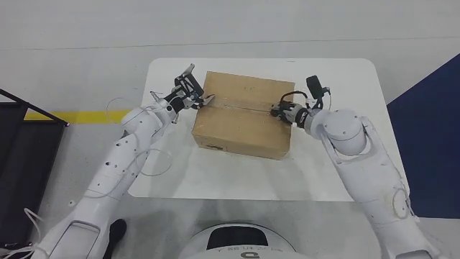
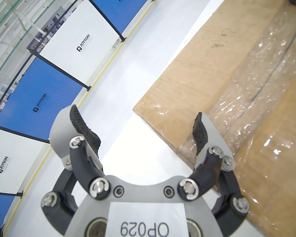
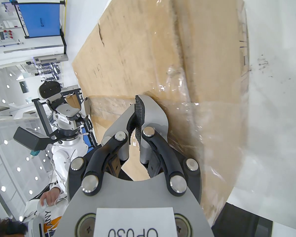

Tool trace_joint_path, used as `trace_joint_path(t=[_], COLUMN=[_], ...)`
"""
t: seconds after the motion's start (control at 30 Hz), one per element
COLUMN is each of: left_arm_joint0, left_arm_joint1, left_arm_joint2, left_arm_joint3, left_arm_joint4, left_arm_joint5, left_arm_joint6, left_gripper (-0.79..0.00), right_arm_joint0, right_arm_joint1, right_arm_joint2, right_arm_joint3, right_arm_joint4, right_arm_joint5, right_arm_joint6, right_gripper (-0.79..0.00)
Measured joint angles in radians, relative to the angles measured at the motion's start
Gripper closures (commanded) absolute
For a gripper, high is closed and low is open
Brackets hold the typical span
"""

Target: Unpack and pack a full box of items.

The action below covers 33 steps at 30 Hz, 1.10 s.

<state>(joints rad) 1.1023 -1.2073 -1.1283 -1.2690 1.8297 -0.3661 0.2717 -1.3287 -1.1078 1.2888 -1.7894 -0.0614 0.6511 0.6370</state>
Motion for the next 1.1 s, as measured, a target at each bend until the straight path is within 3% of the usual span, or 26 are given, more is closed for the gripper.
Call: trace_joint_path(t=[0.37, 0.63, 0.73, 0.87, 1.03, 1.07, 1.1], left_arm_joint0=[-0.032, -0.014, 0.0, -0.003, -0.034, -0.046, -0.055], left_arm_joint1=[0.001, 0.016, 0.024, 0.03, 0.028, 0.026, 0.024], left_arm_joint2=[0.0, -0.061, -0.128, -0.214, -0.262, -0.266, -0.266], left_arm_joint3=[0.015, -0.04, -0.036, 0.023, 0.14, 0.173, 0.197], left_arm_joint4=[0.004, -0.003, -0.068, -0.202, -0.326, -0.355, -0.377], left_arm_joint5=[-0.023, -0.013, 0.01, 0.018, 0.026, 0.027, 0.024], left_arm_joint6=[0.003, 0.036, 0.037, 0.038, 0.017, 0.005, -0.003], left_gripper=[-0.785, -0.785, -0.785, -0.785, -0.785, -0.785, -0.785], right_arm_joint0=[-0.144, -0.23, -0.265, -0.284, -0.221, -0.2, -0.184], right_arm_joint1=[0.01, -0.003, -0.011, -0.022, -0.034, -0.037, -0.039], right_arm_joint2=[0.153, 0.229, 0.254, 0.267, 0.244, 0.237, 0.231], right_arm_joint3=[-0.099, -0.127, -0.13, -0.033, 0.117, 0.156, 0.186], right_arm_joint4=[0.071, 0.176, 0.212, 0.276, 0.321, 0.335, 0.346], right_arm_joint5=[0.069, 0.013, -0.142, -0.41, -0.578, -0.612, -0.638], right_arm_joint6=[-0.108, -0.265, -0.345, -0.422, -0.456, -0.456, -0.454], right_gripper=[0.0, 0.0, 0.0, 0.0, 0.0, -0.037, -0.446])
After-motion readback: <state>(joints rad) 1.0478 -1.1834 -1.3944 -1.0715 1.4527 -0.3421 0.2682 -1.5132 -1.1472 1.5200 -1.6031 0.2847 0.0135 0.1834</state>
